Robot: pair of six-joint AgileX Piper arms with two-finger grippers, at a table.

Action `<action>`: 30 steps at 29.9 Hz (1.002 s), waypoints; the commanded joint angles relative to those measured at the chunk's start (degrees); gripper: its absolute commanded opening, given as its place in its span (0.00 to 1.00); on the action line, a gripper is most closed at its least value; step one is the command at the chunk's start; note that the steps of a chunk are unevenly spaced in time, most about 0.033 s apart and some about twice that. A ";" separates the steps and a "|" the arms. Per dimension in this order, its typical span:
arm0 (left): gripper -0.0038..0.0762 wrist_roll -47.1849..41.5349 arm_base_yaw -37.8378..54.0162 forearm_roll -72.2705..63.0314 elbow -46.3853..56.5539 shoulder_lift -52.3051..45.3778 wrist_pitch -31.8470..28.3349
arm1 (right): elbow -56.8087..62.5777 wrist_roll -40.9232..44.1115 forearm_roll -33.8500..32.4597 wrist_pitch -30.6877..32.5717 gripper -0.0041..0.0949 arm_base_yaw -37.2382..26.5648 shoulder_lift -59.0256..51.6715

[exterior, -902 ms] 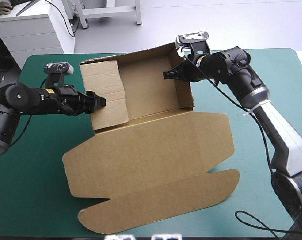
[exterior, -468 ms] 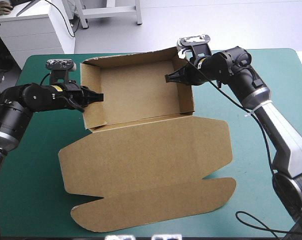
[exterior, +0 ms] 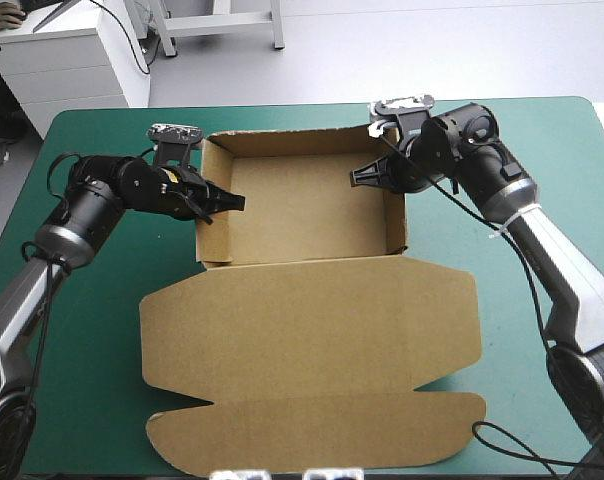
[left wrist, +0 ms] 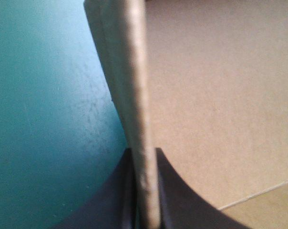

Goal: Fold the box

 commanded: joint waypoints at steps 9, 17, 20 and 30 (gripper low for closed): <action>0.04 -6.89 -1.55 5.49 -2.92 6.91 2.95 | 8.67 1.42 5.43 -4.77 0.03 1.76 -0.83; 0.04 -6.47 -3.54 5.74 -2.92 10.90 3.71 | 8.67 1.38 8.20 -3.78 0.03 1.76 5.69; 0.04 -6.10 -3.54 5.78 -2.92 11.28 3.84 | 8.67 1.04 8.45 -3.78 0.03 1.76 6.49; 0.24 -1.68 -3.54 7.95 -2.92 11.39 6.78 | 5.10 4.21 -2.20 4.68 0.42 1.76 6.49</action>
